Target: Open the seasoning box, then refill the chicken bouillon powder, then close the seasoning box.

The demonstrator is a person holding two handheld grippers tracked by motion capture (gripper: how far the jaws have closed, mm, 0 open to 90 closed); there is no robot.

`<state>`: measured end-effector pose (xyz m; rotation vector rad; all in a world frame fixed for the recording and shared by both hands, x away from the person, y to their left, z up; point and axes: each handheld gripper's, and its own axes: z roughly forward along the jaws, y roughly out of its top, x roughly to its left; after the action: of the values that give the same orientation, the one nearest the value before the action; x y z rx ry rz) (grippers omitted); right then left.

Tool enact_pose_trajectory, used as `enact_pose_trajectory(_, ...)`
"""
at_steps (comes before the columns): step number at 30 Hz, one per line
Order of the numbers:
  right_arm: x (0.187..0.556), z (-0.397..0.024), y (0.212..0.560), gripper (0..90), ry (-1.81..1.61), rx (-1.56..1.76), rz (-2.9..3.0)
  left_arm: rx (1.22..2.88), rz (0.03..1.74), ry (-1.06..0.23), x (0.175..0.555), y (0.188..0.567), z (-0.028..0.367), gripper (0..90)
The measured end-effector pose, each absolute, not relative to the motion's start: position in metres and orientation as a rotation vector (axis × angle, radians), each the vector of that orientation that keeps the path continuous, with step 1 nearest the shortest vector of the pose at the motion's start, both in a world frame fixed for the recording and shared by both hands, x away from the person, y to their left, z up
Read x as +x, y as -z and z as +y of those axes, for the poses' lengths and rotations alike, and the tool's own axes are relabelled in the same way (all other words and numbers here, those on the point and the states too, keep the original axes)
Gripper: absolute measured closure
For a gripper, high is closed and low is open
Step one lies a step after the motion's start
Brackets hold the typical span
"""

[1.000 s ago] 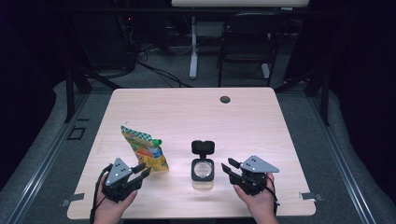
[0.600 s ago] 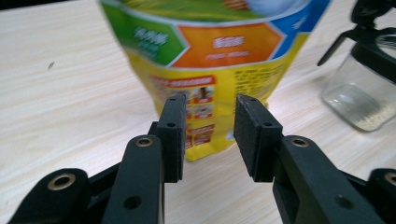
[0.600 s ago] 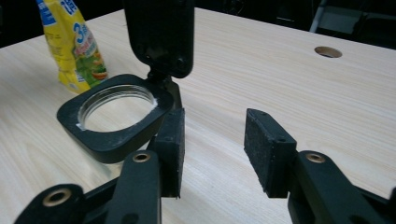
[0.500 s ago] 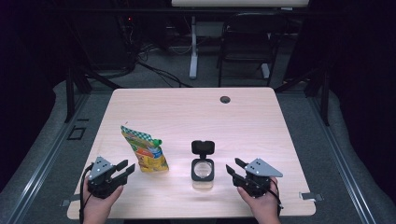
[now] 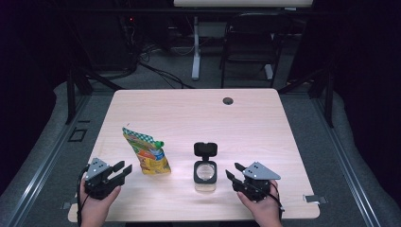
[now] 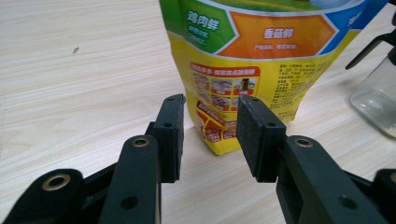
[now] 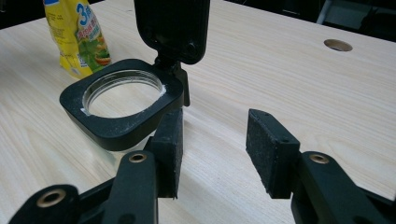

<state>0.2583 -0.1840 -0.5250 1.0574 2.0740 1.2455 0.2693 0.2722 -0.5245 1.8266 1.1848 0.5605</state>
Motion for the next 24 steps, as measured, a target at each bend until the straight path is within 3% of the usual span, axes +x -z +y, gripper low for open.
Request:
enact_pose_trajectory(8, 0.266, -0.182, 0.518, 59.7, -1.264, 1.083, 2.105, 1.816, 1.197, -0.565, 0.272, 0.524, 0.276, 62.2)
enact_pose_trajectory(24, 0.286, -0.152, 0.47, 61.2, -1.309, 0.98, 2.188, 1.809, 1.199, -0.562, 0.273, 0.525, 0.281, 61.2)
